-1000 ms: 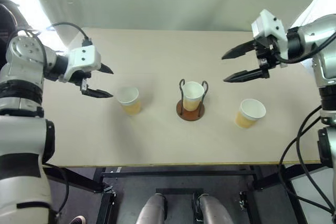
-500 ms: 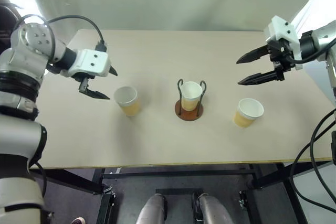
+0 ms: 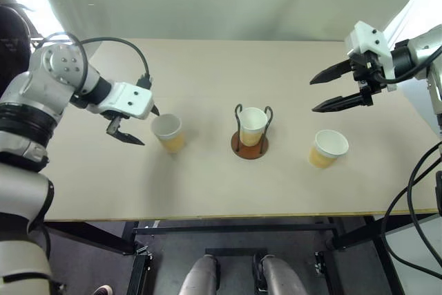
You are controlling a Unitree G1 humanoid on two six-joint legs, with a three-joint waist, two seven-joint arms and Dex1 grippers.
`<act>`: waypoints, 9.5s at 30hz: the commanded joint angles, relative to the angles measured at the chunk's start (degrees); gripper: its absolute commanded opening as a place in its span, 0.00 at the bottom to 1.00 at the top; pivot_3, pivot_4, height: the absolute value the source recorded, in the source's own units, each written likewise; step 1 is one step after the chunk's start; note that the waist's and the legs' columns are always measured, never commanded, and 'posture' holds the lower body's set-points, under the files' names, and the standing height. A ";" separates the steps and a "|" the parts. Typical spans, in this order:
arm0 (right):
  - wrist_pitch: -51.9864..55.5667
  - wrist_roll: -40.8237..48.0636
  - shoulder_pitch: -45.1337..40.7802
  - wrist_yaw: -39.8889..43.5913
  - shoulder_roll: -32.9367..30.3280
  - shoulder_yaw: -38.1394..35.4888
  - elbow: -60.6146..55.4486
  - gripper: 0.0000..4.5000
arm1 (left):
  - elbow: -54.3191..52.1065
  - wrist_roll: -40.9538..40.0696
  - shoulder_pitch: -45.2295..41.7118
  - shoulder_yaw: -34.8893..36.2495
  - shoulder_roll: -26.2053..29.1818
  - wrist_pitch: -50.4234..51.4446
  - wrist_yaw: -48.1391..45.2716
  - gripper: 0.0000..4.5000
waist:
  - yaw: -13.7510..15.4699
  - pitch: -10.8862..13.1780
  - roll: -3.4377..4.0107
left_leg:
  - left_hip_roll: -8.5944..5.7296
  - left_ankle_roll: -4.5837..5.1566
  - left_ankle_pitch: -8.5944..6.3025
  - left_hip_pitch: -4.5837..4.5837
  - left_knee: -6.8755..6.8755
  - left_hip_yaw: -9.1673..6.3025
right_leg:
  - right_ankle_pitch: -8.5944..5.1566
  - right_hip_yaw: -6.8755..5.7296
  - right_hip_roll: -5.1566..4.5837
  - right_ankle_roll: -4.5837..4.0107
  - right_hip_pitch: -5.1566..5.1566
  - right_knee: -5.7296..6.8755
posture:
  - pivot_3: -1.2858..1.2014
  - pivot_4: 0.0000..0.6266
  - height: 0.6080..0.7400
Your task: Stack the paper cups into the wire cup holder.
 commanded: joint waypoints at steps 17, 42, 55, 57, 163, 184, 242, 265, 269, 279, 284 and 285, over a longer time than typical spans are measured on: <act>-0.15 0.94 0.02 0.23 -0.37 -0.94 -3.52 0.78 | 14.67 14.06 0.35 8.92 -6.32 -13.68 0.51 1.00 | 0.07 0.00 -0.01 | -0.03 -0.01 0.01 0.02 0.01 0.02 | 0.00 0.00 -0.01 -0.02 0.00 0.07 | 0.52 0.24 1.00; -0.91 0.63 1.80 0.23 -0.48 -1.07 -5.15 0.78 | 20.35 23.21 -0.80 12.89 -13.11 -21.41 11.24 0.96 | 0.22 0.00 -0.01 | -0.03 0.00 0.01 0.04 0.04 0.04 | 0.03 0.01 -0.02 0.03 0.01 0.09 | 0.52 0.24 1.00; -0.90 2.07 5.72 0.23 -2.66 -0.08 -8.48 0.78 | 20.21 20.40 -4.06 15.25 -14.35 -19.80 1.89 0.01 | 0.39 -0.01 -0.02 | -0.06 0.01 0.01 0.02 0.08 0.04 | 0.06 0.01 -0.02 0.08 0.06 0.03 | 0.52 0.24 1.00; -1.46 1.88 5.83 0.23 -2.74 0.13 -8.24 0.78 | 20.34 20.38 -4.97 15.64 -14.59 -19.15 0.88 0.01 | 0.33 -0.01 -0.02 | -0.07 0.01 0.00 0.03 0.09 0.06 | 0.06 0.01 -0.01 0.09 0.08 0.01 | 0.52 0.24 1.00; -4.01 3.85 6.24 0.23 -6.60 3.42 -8.02 0.78 | 19.85 -3.79 -23.72 -5.54 -33.52 -9.37 -2.14 0.77 | 0.88 0.04 0.06 | -0.57 1.88 -1.22 -0.54 1.85 1.58 | 0.29 1.42 -0.50 2.17 0.11 -0.22 | 0.52 0.24 1.00; -3.68 3.64 5.84 0.23 -7.14 3.44 -8.46 0.78 | 21.91 -3.01 -22.87 -0.34 -36.98 -9.62 -2.14 0.99 | 0.95 0.04 0.05 | -0.58 1.89 -1.23 -0.57 1.85 1.58 | 0.29 1.42 -0.51 2.19 0.11 -0.24 | 0.52 0.24 1.00; -28.55 -13.71 19.57 0.02 -12.45 2.10 -1.24 0.78 | -2.34 -36.08 -9.73 17.84 -18.44 34.97 -2.14 0.99 | 0.32 0.06 0.24 | -0.60 2.10 -1.34 0.35 1.87 1.69 | 0.04 1.57 -0.52 2.21 0.98 -0.26 | 0.52 0.24 1.00; -42.59 -27.23 14.81 -1.91 -6.54 5.66 7.97 0.07 | -4.52 -35.14 -0.98 19.14 -13.01 33.43 -2.14 1.00 | -0.03 0.08 0.27 | -0.60 2.08 -1.39 0.28 1.70 1.63 | 0.03 1.53 -0.53 2.12 0.94 -0.44 | 0.52 0.24 1.00; -42.95 -28.14 12.70 -0.83 -6.51 6.07 7.61 0.00 | -3.16 -35.37 0.76 17.09 -12.07 30.94 -2.14 1.00 | -0.04 0.09 0.27 | -0.60 2.05 -1.40 0.29 1.68 1.62 | 0.02 1.54 -0.53 2.07 0.92 -0.44 | 0.52 0.24 1.00; -39.96 -29.17 3.80 0.23 -4.81 7.52 3.00 0.00 | 5.82 -31.88 2.04 11.77 -11.69 21.65 -2.14 1.00 | -0.17 0.09 0.29 | -0.59 1.91 -1.49 0.26 1.54 1.57 | -0.05 1.52 -0.52 1.95 0.81 -0.49 | 0.52 0.24 1.00; -40.10 -29.10 0.16 0.23 -4.11 8.90 2.32 0.00 | 8.49 -31.54 1.59 10.73 -12.64 19.64 -2.14 1.00 | 0.12 0.09 0.29 | -0.59 1.83 -1.55 0.17 1.38 1.54 | -0.10 1.48 -0.53 1.87 0.70 -0.52 | 0.52 0.24 1.00; -40.14 -29.13 -0.67 0.23 -3.99 9.38 2.11 0.00 | 8.90 -31.48 1.49 10.35 -12.82 19.36 -2.14 1.00 | 0.18 0.09 0.29 | -0.59 1.82 -1.57 0.17 1.36 1.53 | -0.11 1.48 -0.53 1.87 0.69 -0.54 | 0.52 0.24 1.00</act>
